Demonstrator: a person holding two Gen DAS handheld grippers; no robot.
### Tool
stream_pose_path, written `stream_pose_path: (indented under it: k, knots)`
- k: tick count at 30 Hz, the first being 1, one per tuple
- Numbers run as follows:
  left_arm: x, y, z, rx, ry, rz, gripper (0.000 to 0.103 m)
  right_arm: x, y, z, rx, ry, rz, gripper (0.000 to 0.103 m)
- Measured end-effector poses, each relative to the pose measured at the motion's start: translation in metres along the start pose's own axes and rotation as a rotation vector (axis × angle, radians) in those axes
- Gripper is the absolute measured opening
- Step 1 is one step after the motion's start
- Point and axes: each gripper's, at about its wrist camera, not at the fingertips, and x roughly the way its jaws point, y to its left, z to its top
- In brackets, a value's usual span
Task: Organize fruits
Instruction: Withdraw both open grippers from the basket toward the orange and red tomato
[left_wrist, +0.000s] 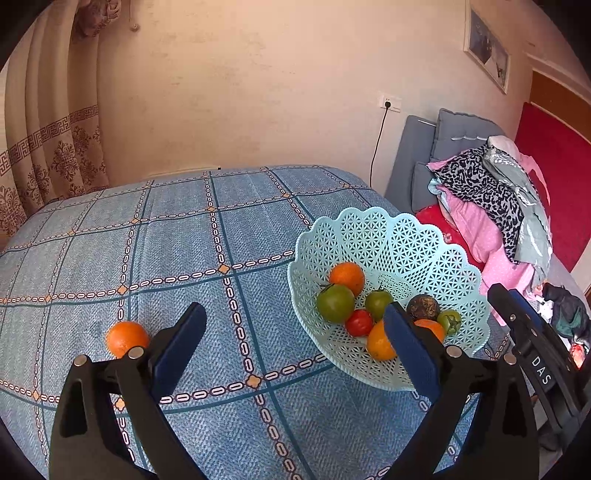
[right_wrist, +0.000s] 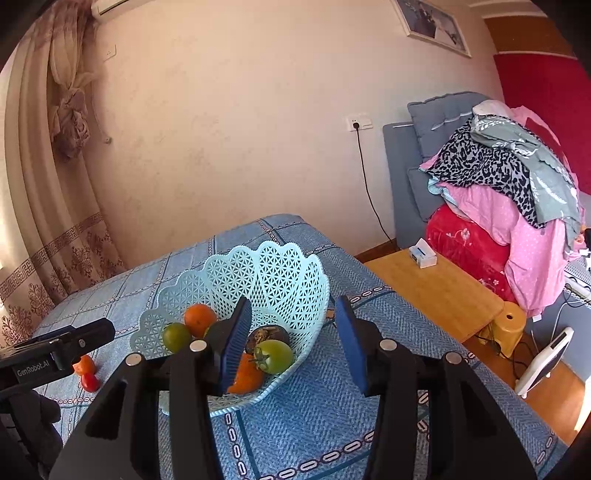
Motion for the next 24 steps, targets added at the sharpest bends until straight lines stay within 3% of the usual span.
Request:
stream_pose_path:
  k: [24]
  knots:
    - [-0.026,0.069,-0.005,-0.099,-0.029,0.094,0.098,-0.016,0.034,0.000,-0.059,0.012,0.090,0.048]
